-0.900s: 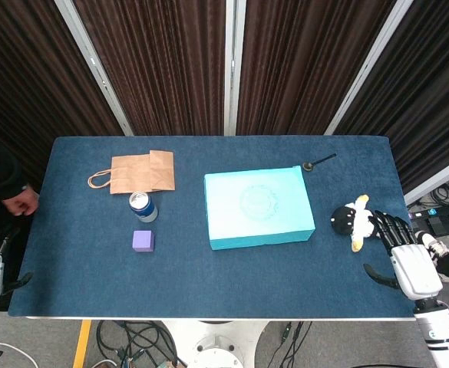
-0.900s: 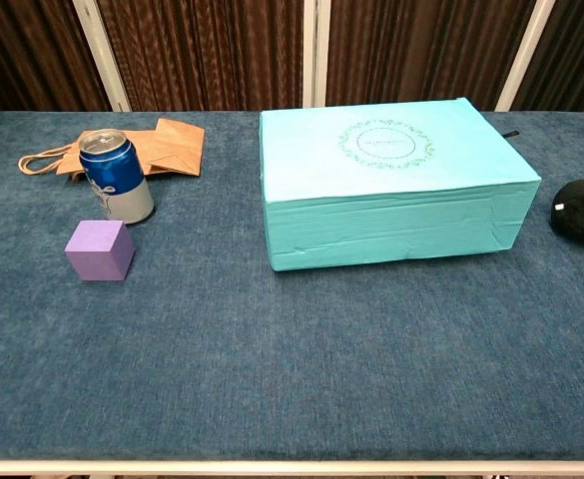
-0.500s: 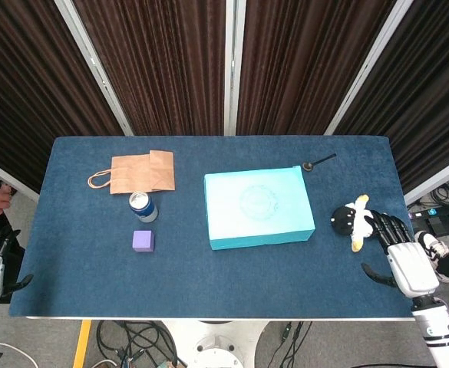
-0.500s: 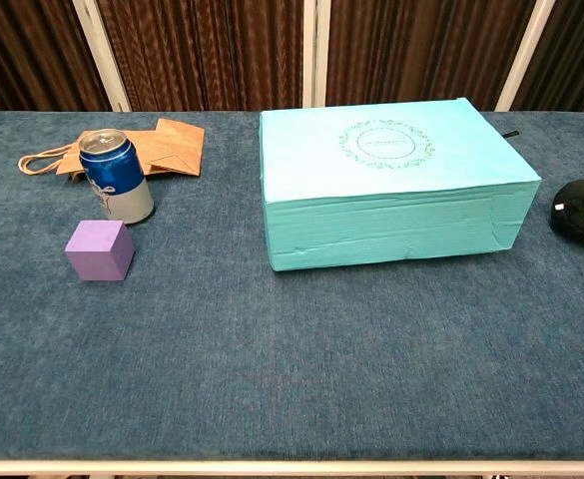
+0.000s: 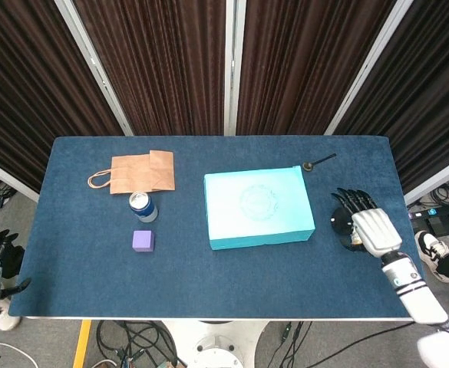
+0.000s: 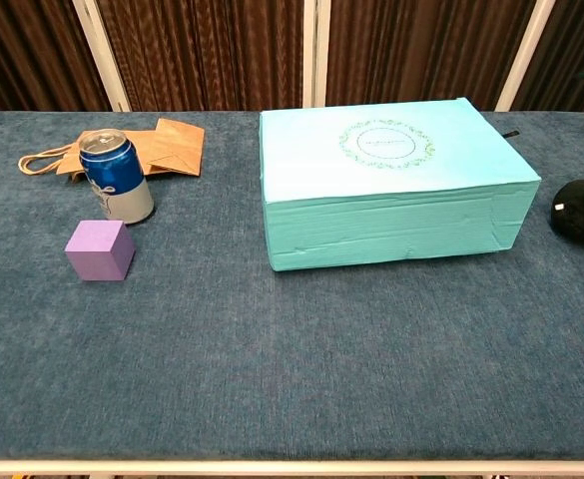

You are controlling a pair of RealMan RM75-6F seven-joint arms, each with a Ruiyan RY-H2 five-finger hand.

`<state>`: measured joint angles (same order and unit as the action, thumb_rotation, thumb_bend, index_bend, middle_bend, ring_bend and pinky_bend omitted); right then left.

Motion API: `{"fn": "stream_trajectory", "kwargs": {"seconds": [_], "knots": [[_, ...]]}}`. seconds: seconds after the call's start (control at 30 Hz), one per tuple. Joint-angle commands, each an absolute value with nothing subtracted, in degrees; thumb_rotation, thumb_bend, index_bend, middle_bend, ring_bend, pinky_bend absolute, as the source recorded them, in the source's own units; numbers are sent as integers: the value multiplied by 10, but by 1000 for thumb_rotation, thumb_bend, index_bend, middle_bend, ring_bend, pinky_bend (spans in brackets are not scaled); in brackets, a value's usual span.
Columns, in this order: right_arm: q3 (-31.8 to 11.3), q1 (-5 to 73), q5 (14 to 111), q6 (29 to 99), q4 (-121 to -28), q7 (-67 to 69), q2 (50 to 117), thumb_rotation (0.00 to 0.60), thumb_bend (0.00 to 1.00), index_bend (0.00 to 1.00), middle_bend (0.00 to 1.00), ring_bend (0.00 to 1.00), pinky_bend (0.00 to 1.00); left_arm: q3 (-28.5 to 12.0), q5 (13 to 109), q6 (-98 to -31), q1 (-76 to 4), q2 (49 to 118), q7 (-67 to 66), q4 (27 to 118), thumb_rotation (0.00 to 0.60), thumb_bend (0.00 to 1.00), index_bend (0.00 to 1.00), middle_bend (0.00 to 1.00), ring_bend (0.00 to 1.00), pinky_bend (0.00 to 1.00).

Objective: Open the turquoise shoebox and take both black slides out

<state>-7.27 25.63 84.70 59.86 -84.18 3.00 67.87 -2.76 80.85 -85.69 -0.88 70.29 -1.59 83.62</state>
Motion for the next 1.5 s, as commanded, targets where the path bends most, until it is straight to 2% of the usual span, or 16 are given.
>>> {"fn": "stream_trajectory", "kwargs": {"seconds": [0.03, 0.27, 0.43, 0.87, 1.1, 1.3, 1.5], "knots": [[-91, 305, 821, 549, -779, 10, 733, 600, 75, 0, 0, 0, 0, -28, 808, -857, -9, 702, -16, 837, 600, 0, 166, 87, 13, 46], [-96, 354, 836, 533, -696, 19, 809, 600, 47, 0, 0, 0, 0, -28, 811, -857, -9, 700, -13, 840, 600, 0, 166, 87, 13, 47], [-88, 371, 859, 547, -696, 19, 835, 600, 43, 0, 0, 0, 0, -27, 809, -860, -5, 699, -12, 838, 600, 0, 166, 87, 13, 47], [-49, 384, 901, 559, -781, 10, 833, 600, 39, 0, 0, 0, 0, -26, 808, -863, 1, 701, -3, 831, 600, 0, 166, 87, 13, 46], [-40, 365, 906, 596, -793, -33, 807, 600, 49, 0, 7, 0, 0, -25, 810, -863, 2, 704, 3, 827, 600, 0, 166, 87, 13, 47], [-41, 364, 899, 601, -741, -82, 810, 600, 63, 11, 45, 0, 0, -25, 814, -865, 1, 703, 2, 829, 600, 0, 166, 87, 13, 46], [-37, 375, 910, 605, -664, -89, 857, 600, 63, 11, 40, 0, 0, -25, 813, -868, 5, 697, 0, 837, 600, 0, 166, 87, 13, 46]]}}
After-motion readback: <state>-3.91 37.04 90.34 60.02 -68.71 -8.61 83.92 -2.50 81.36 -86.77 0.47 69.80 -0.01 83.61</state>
